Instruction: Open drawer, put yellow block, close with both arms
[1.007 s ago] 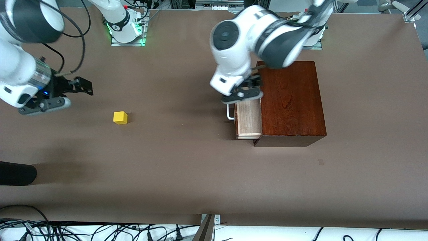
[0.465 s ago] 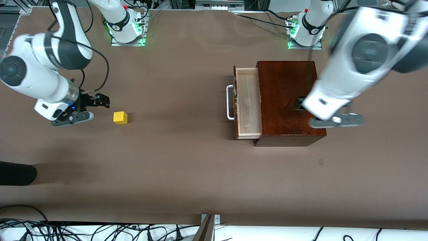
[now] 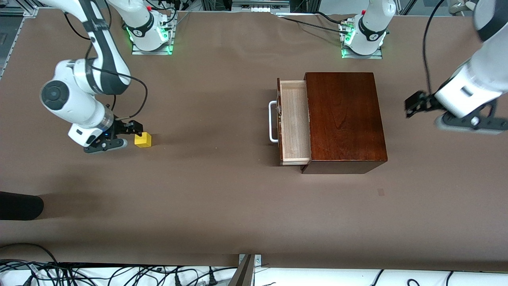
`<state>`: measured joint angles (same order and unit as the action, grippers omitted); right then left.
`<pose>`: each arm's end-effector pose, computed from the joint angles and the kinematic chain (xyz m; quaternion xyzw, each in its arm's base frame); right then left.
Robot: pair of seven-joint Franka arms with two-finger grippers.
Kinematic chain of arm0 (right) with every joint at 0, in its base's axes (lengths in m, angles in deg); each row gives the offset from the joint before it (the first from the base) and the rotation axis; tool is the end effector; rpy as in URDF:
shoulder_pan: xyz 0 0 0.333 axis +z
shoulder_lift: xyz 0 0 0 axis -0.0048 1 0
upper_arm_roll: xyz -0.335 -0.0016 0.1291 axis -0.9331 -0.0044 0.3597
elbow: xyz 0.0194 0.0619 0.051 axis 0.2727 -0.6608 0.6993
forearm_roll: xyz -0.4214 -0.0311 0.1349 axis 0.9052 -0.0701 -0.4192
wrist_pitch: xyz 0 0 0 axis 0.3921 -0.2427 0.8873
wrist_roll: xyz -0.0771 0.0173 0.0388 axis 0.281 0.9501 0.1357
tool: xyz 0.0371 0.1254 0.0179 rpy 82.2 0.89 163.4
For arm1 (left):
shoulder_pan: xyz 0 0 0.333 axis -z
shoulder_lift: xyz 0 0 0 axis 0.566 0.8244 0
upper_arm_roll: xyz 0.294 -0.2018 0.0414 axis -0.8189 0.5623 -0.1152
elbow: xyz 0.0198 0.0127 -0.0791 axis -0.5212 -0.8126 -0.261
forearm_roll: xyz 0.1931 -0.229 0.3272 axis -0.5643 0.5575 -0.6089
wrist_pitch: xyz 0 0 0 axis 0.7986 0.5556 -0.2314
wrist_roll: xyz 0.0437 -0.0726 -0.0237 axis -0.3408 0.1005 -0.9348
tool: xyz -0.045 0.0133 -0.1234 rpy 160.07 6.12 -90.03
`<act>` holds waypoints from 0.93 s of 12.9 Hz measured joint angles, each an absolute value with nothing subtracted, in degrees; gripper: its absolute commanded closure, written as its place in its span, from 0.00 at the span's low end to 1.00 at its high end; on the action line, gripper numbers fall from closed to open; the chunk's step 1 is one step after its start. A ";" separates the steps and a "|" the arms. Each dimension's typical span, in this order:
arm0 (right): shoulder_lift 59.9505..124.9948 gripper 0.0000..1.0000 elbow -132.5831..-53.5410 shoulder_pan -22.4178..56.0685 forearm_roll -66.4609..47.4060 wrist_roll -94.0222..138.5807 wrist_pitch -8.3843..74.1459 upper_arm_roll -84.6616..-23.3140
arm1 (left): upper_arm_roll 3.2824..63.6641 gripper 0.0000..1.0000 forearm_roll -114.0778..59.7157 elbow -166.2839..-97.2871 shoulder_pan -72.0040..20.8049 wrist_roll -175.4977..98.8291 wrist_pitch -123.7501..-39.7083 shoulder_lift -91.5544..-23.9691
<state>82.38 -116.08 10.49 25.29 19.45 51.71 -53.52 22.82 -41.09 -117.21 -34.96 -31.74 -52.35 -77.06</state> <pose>0.6116 0.0636 0.2785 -0.9942 -0.1070 0.0085 0.0031 0.6351 -0.0627 0.6168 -0.9969 0.0624 0.0301 0.0375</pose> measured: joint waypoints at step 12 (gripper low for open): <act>90.55 0.27 -124.17 10.46 25.05 21.17 69.51 -53.54 | 15.12 0.00 -38.65 -131.90 -31.99 -28.57 -62.79 -86.59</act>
